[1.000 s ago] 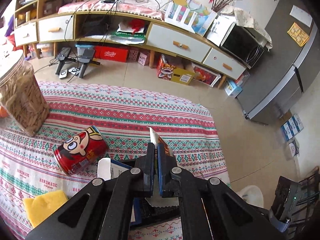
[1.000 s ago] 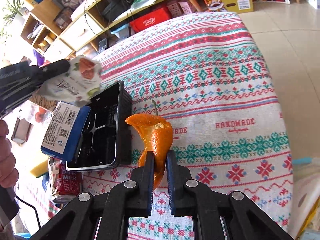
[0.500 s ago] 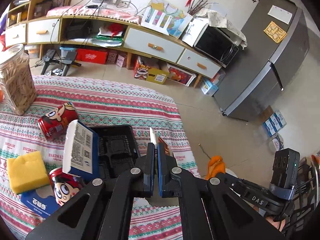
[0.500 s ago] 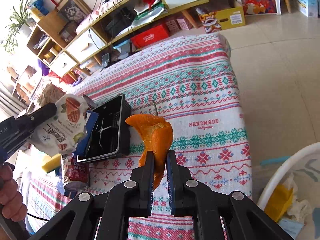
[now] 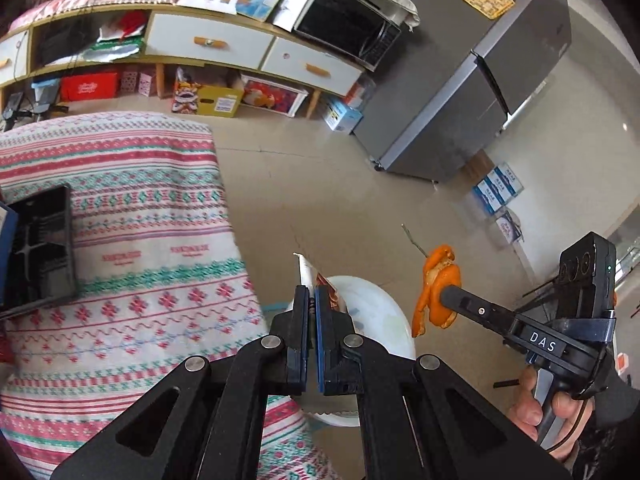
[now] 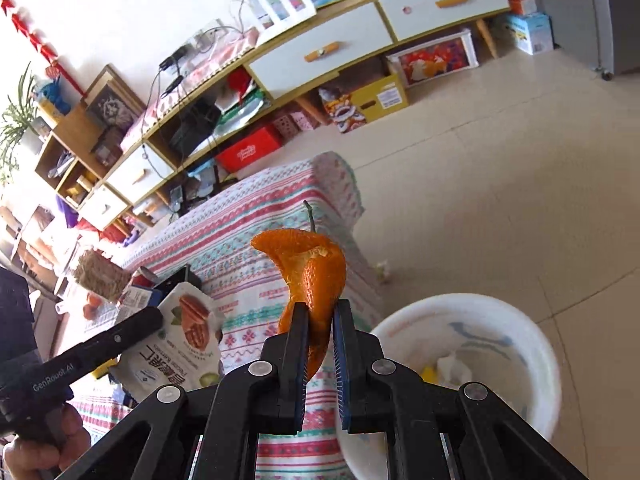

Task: Collect trash
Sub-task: 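Carry the orange peel and tray over the white bucket, then open both tools over the white bucket to drop the held items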

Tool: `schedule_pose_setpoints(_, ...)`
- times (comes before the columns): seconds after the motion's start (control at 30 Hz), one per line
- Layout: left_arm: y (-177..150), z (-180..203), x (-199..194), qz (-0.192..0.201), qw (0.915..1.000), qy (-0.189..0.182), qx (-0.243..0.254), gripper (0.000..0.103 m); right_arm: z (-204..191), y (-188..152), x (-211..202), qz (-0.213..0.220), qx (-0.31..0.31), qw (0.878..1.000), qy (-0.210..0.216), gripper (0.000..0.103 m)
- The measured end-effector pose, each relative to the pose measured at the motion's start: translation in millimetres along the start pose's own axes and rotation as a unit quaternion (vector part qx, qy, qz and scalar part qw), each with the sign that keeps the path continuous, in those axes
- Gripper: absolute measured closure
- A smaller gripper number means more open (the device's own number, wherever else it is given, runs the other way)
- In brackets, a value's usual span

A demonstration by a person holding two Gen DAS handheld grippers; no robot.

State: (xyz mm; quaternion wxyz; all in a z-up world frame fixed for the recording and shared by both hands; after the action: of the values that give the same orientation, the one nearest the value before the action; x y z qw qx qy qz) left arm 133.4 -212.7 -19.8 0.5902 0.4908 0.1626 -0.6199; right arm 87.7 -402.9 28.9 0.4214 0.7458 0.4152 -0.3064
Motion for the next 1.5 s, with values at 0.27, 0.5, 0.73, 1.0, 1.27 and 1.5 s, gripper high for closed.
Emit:
schedule_pose_setpoints(0.27,2.2,50.3,76.8,-0.064,0.9970,0.020,0.037,0.100,39.3,-14.3,0.0,-0.042,0.038,0.996,-0.075,0.092)
schedule_pose_setpoints(0.5,-4.3,58.0,124.5,-0.107,0.9930,0.041,0.032,0.100,59.5,-18.6,17.4,-0.087,0.047,0.985,-0.141,0.092)
schedule_pose_setpoints(0.73,1.0,55.4,155.0,-0.117,0.9923,0.036,0.020,0.098,62.0,-18.9,19.9,-0.093,0.039,0.981,-0.168,0.092)
schedule_pose_setpoints(1.0,6.0,37.2,145.4,-0.113,0.9934,-0.006,-0.019,0.082,68.1,-17.9,21.4,-0.098,0.042,0.976,-0.189,0.092)
schedule_pose_setpoints(1.27,11.7,24.9,91.4,-0.071,0.9970,-0.008,-0.028,0.081,61.8,-17.1,26.3,-0.105,0.034,0.974,-0.197,0.088)
schedule_pose_setpoints(1.5,2.5,2.0,39.0,-0.047,0.9982,0.024,-0.027,0.081,60.2,-14.0,20.2,-0.082,0.043,0.974,-0.206,0.068)
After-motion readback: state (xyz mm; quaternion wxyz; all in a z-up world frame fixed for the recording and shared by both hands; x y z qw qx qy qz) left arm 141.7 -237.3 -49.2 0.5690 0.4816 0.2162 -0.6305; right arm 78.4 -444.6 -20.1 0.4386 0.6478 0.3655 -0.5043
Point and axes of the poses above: each gripper's, at about its wrist camera, not at the fingertips, and x roughly the way its jaws point, z to its right, y to its top, the point moved 1 cm from there along x, roughly the way its jaws point, and after that the axes turned 13 degrees about -z, right-handed, at the moved point
